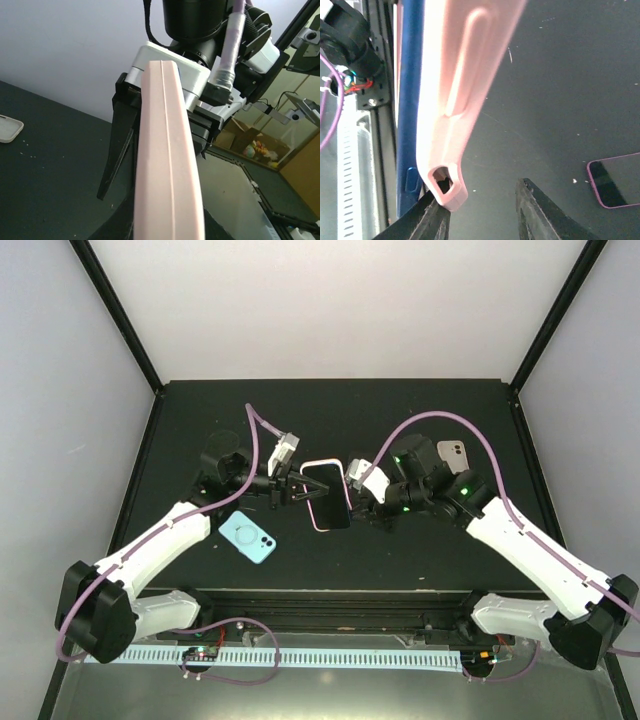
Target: Take the phone out of the phone case
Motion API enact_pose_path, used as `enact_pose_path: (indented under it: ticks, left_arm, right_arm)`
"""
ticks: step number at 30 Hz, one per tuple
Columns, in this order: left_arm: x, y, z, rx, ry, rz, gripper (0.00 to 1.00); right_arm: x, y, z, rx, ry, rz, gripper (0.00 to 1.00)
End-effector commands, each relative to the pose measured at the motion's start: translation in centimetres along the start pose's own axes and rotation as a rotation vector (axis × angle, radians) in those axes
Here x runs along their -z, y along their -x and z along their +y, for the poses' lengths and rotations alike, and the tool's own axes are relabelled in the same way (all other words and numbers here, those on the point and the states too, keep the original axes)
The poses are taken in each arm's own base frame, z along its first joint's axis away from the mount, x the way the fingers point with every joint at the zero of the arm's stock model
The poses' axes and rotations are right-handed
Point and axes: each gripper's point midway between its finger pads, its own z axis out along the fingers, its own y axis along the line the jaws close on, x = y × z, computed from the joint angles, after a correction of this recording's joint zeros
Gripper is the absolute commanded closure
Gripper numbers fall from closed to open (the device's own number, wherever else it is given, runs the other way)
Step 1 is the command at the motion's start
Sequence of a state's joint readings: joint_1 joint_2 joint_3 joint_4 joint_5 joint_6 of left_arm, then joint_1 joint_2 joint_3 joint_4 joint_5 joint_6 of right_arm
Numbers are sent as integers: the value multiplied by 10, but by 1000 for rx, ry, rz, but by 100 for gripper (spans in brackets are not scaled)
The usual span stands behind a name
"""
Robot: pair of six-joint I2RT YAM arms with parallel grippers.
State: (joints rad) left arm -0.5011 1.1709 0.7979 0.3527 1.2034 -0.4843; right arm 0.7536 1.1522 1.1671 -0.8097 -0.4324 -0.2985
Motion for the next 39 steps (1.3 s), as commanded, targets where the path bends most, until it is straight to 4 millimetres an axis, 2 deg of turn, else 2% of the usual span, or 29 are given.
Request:
enact_pose_path:
  ticks: [1, 6, 8, 11, 15, 21, 23, 24, 26, 27, 29, 30, 31, 33, 35, 37, 39]
  left_arm:
    - [-10, -13, -29, 65, -138, 86, 98]
    - [-10, -14, -27, 75, -136, 89, 98]
    - [-11, -14, -26, 73, -134, 87, 98]
    - [-11, -11, -24, 70, -116, 70, 98]
    - [-13, -4, -17, 81, -79, 30, 98]
    - [-11, 11, -5, 91, 28, -49, 98]
    - [-8, 17, 5, 92, 105, -84, 96]
    - [-7, 21, 11, 94, 151, -104, 91]
    - [5, 32, 34, 109, 329, -166, 61]
    - [11, 39, 38, 91, 389, -192, 50]
    - [29, 53, 47, 43, 538, -262, 32]
    - [40, 59, 50, 21, 614, -294, 26]
    - [52, 65, 53, 0, 692, -323, 23]
    - [74, 64, 62, -1, 841, -360, 18]
    - [89, 58, 67, -5, 924, -383, 18]
    - [89, 45, 72, 7, 946, -364, 18]
    - [80, 28, 77, 28, 951, -311, 20]
  right_arm:
    - [37, 110, 3, 88, 39, -403, 62]
    - [39, 116, 5, 23, 106, -439, 59]
    - [38, 116, 14, 0, 197, -451, 54]
    - [32, 110, 33, -11, 353, -448, 55]
    - [25, 99, 43, -49, 449, -437, 65]
    - [26, 82, 44, -82, 432, -423, 98]
    - [28, 73, 37, -131, 417, -420, 99]
    - [27, 68, 33, -167, 408, -412, 99]
    - [24, 55, 20, -260, 383, -389, 99]
    - [21, 47, 14, -312, 368, -367, 99]
    - [16, 29, 9, -395, 349, -318, 99]
    - [14, 20, 7, -433, 338, -294, 99]
    - [11, 9, 7, -476, 326, -261, 99]
    - [10, -6, 4, -547, 291, -222, 99]
    - [8, -21, -4, -620, 217, -178, 99]
    - [7, -36, -15, -692, 133, -138, 99]
    - [8, -52, -25, -774, 73, -116, 99]
